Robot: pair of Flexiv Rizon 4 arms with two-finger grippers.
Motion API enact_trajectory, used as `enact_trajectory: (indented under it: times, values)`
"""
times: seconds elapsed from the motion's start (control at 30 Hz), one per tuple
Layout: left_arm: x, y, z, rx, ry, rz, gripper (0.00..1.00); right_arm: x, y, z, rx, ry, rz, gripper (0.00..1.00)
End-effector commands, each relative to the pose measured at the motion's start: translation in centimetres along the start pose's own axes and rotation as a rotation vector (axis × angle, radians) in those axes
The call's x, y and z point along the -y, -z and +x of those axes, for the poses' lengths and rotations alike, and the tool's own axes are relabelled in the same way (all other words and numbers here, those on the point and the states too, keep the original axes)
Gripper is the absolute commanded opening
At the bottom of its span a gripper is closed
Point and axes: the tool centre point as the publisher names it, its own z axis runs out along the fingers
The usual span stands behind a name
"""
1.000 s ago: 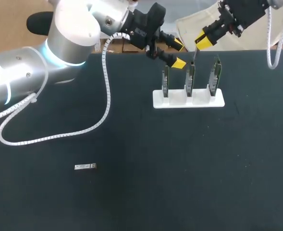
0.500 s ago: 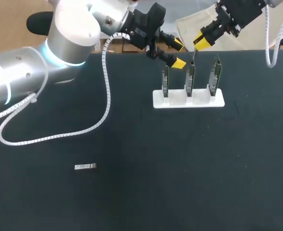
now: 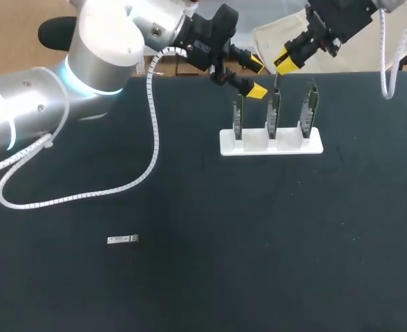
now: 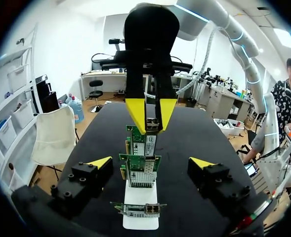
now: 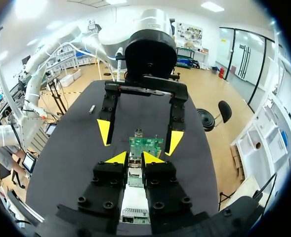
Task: Pick up the optical module with the left hand, and insert it into the network port with the right hand.
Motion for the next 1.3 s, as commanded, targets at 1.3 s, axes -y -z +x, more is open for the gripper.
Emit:
enact_trajectory:
  times: [1.3]
  values:
    - [-0.14, -0.01, -0.07, -0.004, 0.001, 0.003, 1.00, -0.36, -0.07, 0.17, -0.015, 0.019, 0.039, 0.00]
